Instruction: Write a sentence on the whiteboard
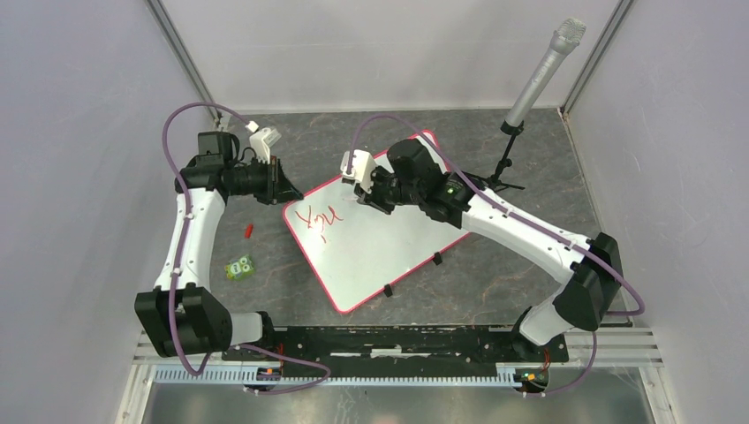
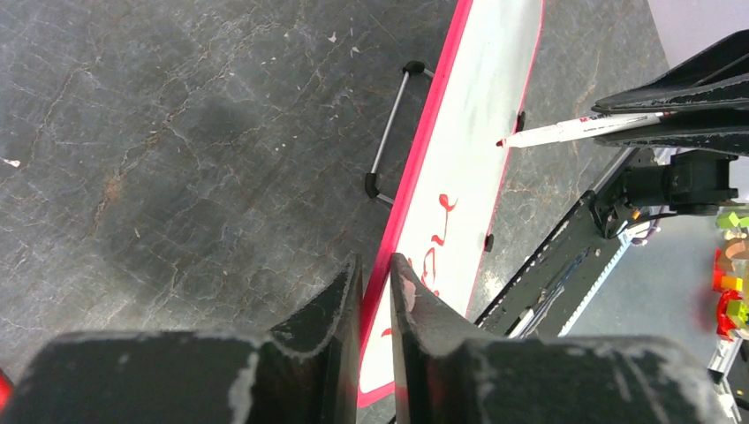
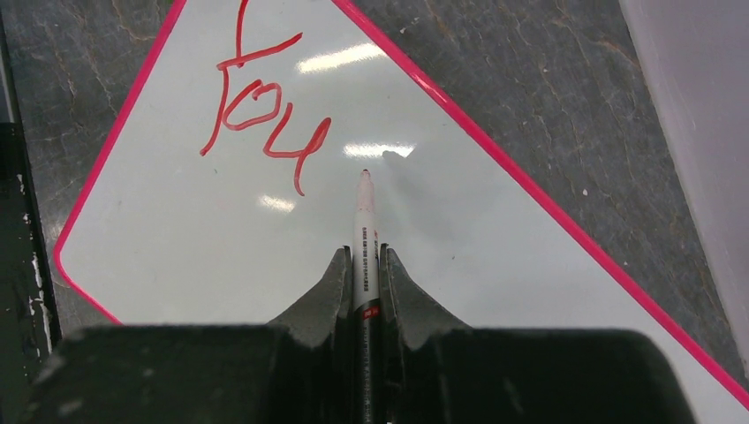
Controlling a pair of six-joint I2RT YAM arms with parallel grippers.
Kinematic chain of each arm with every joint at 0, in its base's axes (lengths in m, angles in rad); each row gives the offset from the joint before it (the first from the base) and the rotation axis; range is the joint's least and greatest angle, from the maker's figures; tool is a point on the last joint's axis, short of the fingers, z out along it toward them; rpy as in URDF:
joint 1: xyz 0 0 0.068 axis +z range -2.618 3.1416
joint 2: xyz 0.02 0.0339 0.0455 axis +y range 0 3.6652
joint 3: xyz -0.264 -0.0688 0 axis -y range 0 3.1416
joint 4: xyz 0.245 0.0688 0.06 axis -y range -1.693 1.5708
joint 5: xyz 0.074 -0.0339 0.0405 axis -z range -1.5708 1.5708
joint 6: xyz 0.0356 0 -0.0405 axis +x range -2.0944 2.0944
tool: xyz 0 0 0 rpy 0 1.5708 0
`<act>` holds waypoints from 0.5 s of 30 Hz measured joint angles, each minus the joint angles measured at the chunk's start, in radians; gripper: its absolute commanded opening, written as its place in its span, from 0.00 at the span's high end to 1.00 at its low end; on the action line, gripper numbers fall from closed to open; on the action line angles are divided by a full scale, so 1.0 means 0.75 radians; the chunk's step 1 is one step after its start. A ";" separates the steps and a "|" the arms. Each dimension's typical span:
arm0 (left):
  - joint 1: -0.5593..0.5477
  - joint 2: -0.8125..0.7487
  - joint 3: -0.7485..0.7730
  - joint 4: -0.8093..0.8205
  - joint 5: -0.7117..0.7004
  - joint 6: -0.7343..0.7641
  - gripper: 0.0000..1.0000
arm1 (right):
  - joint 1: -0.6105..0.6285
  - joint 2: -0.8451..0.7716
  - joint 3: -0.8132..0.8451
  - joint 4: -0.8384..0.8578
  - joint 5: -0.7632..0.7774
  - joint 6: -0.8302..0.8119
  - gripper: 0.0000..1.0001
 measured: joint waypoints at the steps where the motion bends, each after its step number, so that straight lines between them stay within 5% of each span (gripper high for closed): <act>1: -0.001 0.000 0.006 -0.011 -0.001 -0.001 0.71 | -0.002 0.000 -0.001 0.008 -0.005 0.006 1.00; 9: -0.006 -0.001 0.016 -0.045 -0.001 -0.001 0.65 | -0.002 0.000 -0.001 0.038 -0.028 0.021 1.00; 15: -0.006 -0.001 0.016 -0.048 -0.001 -0.001 0.69 | -0.008 0.001 -0.001 0.037 -0.014 0.020 1.00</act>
